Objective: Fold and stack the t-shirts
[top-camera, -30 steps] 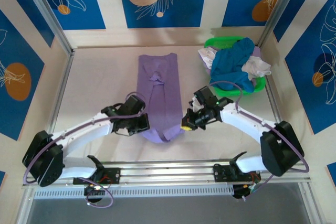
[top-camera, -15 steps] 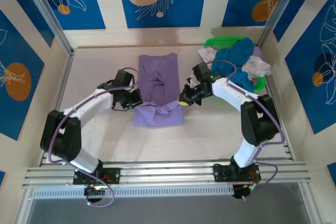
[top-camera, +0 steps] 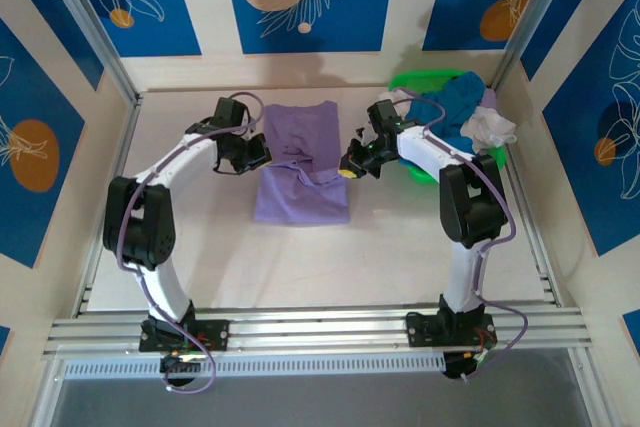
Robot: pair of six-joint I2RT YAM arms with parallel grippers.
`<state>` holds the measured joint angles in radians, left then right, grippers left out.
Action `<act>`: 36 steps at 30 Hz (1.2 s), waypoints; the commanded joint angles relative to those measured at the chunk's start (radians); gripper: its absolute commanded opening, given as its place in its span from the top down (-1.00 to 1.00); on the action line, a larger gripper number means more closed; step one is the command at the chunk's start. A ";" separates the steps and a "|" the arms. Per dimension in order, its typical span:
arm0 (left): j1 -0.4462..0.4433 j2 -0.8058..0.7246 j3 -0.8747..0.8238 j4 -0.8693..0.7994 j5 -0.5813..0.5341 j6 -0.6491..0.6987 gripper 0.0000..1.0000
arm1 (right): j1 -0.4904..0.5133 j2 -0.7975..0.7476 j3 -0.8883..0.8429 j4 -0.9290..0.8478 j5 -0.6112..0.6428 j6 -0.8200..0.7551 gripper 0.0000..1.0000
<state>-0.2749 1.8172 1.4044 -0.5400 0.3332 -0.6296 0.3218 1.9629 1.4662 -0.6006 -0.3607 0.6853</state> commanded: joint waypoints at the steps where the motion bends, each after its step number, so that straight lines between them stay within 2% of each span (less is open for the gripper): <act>1: 0.023 0.062 0.080 -0.049 0.033 0.041 1.00 | -0.018 0.037 0.059 -0.021 -0.037 -0.010 1.00; 15: 0.093 0.252 0.293 -0.094 0.082 0.035 0.95 | -0.076 0.237 0.290 -0.097 -0.117 -0.037 1.00; 18: 0.099 0.277 0.314 -0.106 0.087 0.036 0.78 | -0.077 0.254 0.331 -0.125 -0.123 -0.059 0.88; 22: 0.114 0.281 0.313 -0.097 0.093 0.031 0.47 | -0.080 0.258 0.379 -0.172 -0.112 -0.097 0.43; 24: 0.121 0.276 0.312 -0.095 0.099 0.027 0.37 | -0.083 0.254 0.396 -0.199 -0.108 -0.113 0.31; 27: 0.126 0.249 0.301 -0.090 0.097 0.027 0.28 | -0.083 0.222 0.391 -0.218 -0.089 -0.133 0.25; 32: 0.117 0.193 0.227 -0.038 0.124 0.003 0.25 | -0.073 0.182 0.355 -0.227 -0.086 -0.135 0.22; 36: 0.074 0.170 0.149 0.023 0.131 -0.019 0.23 | -0.047 0.180 0.319 -0.201 -0.083 -0.121 0.21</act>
<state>-0.1753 2.0315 1.5894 -0.5617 0.4343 -0.6270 0.2527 2.1834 1.8122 -0.7864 -0.4404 0.5735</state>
